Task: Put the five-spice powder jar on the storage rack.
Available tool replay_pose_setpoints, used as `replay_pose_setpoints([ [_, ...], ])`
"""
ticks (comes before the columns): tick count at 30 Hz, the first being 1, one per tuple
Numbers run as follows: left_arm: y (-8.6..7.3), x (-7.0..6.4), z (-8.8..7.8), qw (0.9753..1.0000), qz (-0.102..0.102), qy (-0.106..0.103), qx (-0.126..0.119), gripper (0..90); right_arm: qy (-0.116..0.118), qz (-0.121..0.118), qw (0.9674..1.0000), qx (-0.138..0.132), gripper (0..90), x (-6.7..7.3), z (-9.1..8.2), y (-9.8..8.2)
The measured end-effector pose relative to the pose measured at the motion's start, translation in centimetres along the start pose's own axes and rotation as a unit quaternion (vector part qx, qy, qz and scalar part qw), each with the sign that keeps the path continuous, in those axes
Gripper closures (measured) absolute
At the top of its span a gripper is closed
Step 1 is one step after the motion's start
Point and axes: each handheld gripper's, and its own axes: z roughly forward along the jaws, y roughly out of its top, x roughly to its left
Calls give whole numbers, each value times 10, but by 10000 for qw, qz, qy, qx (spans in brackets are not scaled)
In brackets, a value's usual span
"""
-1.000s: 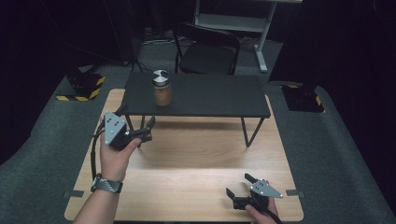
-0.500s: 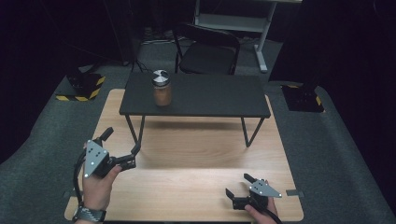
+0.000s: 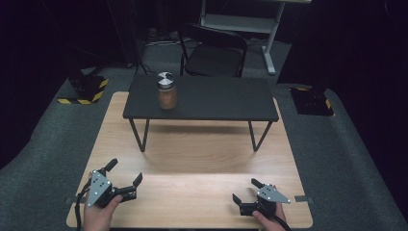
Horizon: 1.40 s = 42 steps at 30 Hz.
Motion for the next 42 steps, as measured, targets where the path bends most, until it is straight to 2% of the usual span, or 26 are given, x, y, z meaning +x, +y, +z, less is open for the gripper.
replay_pose_setpoints([
  [7, -16, 1, -2, 9997, -113, 20, 203, 5, 13, 2, 10000, -3, 4, -1, 0, 0],
  [13, -26, 1, -3, 9995, -42, 96, 309, 5, -6, 35, 10000, -20, 4, 0, -1, -1],
  [16, -34, 3, -3, 9994, -126, 127, 302, 5, -9, 42, 10000, -20, 4, -1, -1, -1],
  [17, -35, 3, -3, 9991, -107, 128, 391, 5, -18, 40, 10000, -16, 4, 0, 0, -1],
  [18, -35, 4, -3, 9984, -124, 117, 537, 5, -21, 39, 10000, -10, 4, 0, 0, 0],
  [19, -35, 4, -3, 9984, -124, 117, 537, 5, -21, 39, 10000, -10, 4, 0, 0, 0],
  [21, -34, 8, -1, 9972, -223, 30, 714, 6, -28, 65, 10000, -26, 4, 0, -1, -1],
  [30, -34, 5, 5, 9951, -128, -32, 976, 6, -12, 66, 10000, -41, 4, -1, -1, -1],
  [33, -33, 6, 6, 9934, -116, -21, 1144, 6, -23, 47, 10000, -37, 4, 0, -1, -2],
  [38, -32, 8, 8, 9917, -118, 10, 1277, 5, -38, 33, 10000, -14, 4, 1, -1, -1],
  [39, -30, 7, 9, 9903, -74, 39, 1387, 6, -51, -15, 10000, -15, 4, 2, -2, -1],
  [42, -31, 8, 10, 9900, -83, 14, 1405, 7, -77, -38, 10000, -6, 4, 3, -2, -1],
])
